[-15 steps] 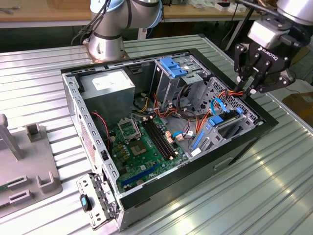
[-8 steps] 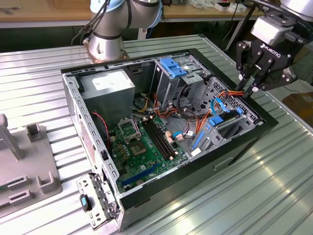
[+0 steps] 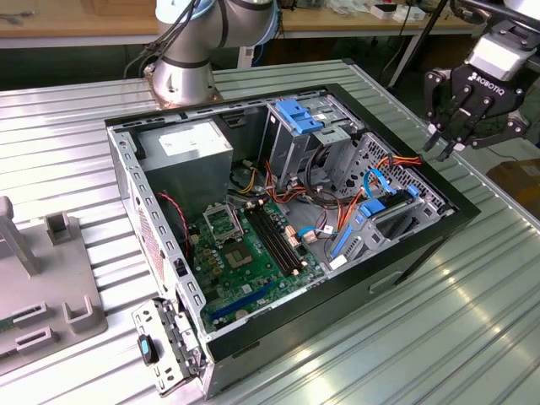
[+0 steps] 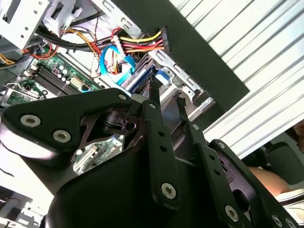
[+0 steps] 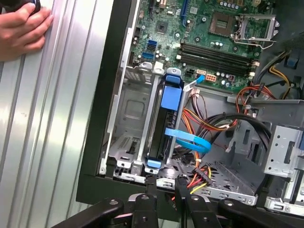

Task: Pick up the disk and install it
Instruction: 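Insert the first disk wire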

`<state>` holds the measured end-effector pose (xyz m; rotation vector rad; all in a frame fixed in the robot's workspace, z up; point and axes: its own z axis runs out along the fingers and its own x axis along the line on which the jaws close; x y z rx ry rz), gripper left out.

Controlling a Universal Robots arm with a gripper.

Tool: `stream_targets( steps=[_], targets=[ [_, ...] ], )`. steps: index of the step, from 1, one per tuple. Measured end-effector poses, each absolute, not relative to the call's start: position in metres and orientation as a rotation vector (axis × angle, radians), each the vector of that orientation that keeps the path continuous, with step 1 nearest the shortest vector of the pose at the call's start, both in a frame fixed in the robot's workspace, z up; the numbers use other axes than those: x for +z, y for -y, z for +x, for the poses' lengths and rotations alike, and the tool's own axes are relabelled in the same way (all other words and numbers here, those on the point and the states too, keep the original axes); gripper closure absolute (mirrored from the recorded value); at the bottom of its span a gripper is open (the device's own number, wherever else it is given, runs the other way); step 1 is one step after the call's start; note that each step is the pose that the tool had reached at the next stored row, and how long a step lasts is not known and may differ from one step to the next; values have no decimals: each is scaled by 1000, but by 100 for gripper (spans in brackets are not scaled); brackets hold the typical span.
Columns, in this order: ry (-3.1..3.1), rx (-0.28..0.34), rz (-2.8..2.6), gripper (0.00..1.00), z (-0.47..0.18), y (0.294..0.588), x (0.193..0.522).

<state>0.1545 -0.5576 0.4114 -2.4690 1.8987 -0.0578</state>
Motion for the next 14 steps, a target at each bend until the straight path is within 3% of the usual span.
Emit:
stream_targets(
  steps=[14],
  targets=[
    [-1861, -57, -2497, 70, 168, 557, 411]
  ],
)
